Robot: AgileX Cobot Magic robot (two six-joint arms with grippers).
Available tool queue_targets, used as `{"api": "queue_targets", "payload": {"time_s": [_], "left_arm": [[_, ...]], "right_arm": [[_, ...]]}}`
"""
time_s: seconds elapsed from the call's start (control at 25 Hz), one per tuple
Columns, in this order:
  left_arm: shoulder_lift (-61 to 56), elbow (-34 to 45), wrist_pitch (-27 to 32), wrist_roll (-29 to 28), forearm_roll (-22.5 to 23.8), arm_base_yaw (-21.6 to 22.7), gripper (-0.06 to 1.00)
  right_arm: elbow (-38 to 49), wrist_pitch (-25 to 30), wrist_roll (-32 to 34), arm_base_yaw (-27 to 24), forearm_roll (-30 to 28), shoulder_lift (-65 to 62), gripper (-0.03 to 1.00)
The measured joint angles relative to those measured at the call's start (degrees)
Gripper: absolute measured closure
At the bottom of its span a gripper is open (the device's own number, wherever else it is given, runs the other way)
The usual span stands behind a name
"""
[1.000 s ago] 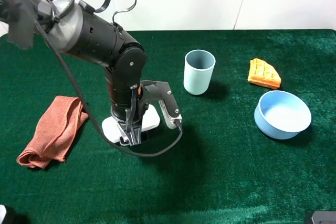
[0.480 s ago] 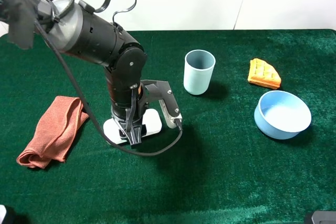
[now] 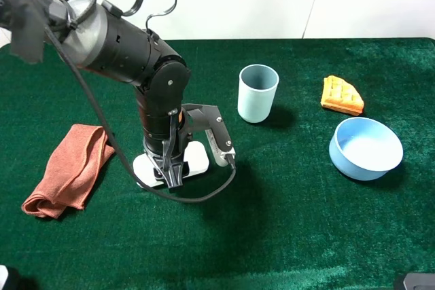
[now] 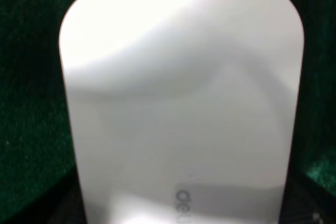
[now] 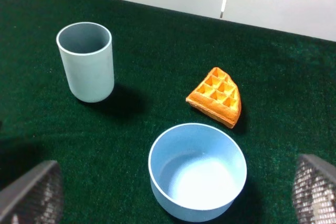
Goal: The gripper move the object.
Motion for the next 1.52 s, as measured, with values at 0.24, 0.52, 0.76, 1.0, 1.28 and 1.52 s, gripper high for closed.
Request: {"api": "queue_targets", "payload": {"time_s": [0.24, 0.52, 0.76, 1.0, 1.28, 1.52], "left_arm": [[0.02, -3.05, 6.23, -1.09, 0.34, 0.00, 0.33], [0.06, -11.18, 14.14, -4.16, 2.38, -0.32, 0.33], [0.06, -16.15, 15.06, -5.11, 3.55, -2.93, 0.33], [3.78, -25.41, 17.49, -5.10, 4.02, -6.08, 0.33], [12.15, -40.17, 21.69, -2.82, 3.90, -10.91, 0.33], [18.71, -50.52, 23.82, -0.75, 1.69, -12.84, 0.33]], "right_arm": [[0.00, 0.00, 0.00, 0.00, 0.00, 0.00, 0.30], [0.00, 0.00, 0.00, 0.00, 0.00, 0.00, 0.30], [0.00, 0.00, 0.00, 0.00, 0.00, 0.00, 0.30], [0.00, 0.00, 0.00, 0.00, 0.00, 0.00, 0.30], [0.00, 0.00, 0.00, 0.00, 0.05, 0.00, 0.30], [0.00, 0.00, 0.00, 0.00, 0.05, 0.00, 0.30]]}}
